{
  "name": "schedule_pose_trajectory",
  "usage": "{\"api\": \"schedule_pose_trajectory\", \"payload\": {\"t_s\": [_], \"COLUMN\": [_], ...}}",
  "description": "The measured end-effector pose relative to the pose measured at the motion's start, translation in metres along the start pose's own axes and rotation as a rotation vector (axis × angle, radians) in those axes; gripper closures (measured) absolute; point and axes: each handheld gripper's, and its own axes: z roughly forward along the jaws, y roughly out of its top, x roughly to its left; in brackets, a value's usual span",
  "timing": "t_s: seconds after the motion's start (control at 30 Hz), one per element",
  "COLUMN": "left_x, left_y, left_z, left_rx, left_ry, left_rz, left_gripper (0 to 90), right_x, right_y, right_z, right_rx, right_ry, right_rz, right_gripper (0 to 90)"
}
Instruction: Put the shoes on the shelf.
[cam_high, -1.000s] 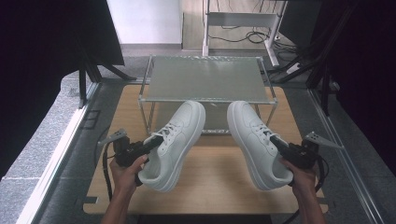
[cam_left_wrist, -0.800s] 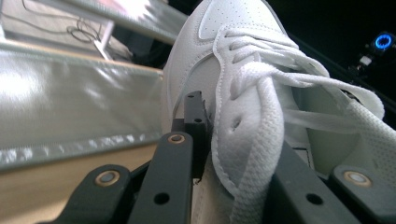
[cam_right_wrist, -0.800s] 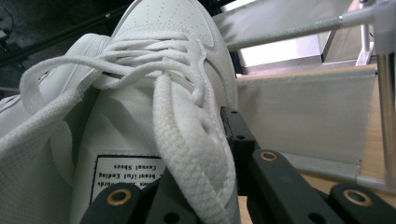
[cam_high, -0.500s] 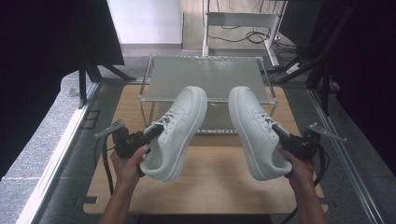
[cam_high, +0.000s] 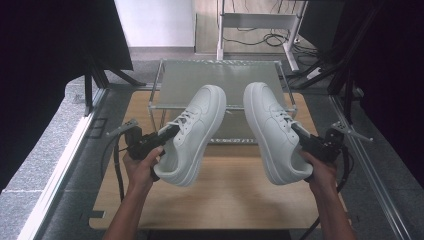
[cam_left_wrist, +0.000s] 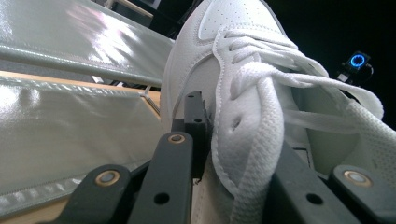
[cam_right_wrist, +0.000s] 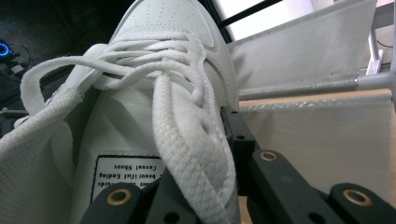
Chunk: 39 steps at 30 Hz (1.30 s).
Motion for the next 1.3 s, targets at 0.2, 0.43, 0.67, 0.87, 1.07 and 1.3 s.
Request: {"api": "schedule_pose_trajectory", "payload": {"t_s": [0.2, 0.43, 0.67, 0.87, 1.07, 1.3], "left_x": [0.001, -0.001, -0.002, -0.002, -0.002, 0.0], "left_y": [0.012, 0.026, 0.042, 0.051, 0.059, 0.066], "left_z": [0.002, 0.001, 0.002, 0.007, 0.01, 0.016], "left_rx": [0.008, -0.007, -0.013, -0.021, -0.011, -0.011], "left_ry": [-0.014, -0.005, -0.003, 0.0, 0.02, 0.022], "left_rz": [-0.014, -0.004, -0.001, 0.001, 0.03, 0.026], "left_gripper": [82.5, 82.5, 82.6, 82.6, 82.6, 82.6], "right_x": [0.004, 0.006, 0.005, 0.009, 0.011, 0.01], "right_y": [0.008, 0.018, 0.03, 0.041, 0.048, 0.056], "right_z": [0.003, 0.008, 0.012, 0.018, 0.022, 0.027], "right_rx": [-0.005, -0.018, -0.027, -0.033, -0.036, -0.045], "right_ry": [0.002, 0.003, -0.02, -0.049, -0.038, -0.052], "right_rz": [0.014, 0.014, 0.007, -0.009, -0.016, -0.01], "right_gripper": [86.0, 86.1, 86.2, 86.2, 86.2, 86.2]}}
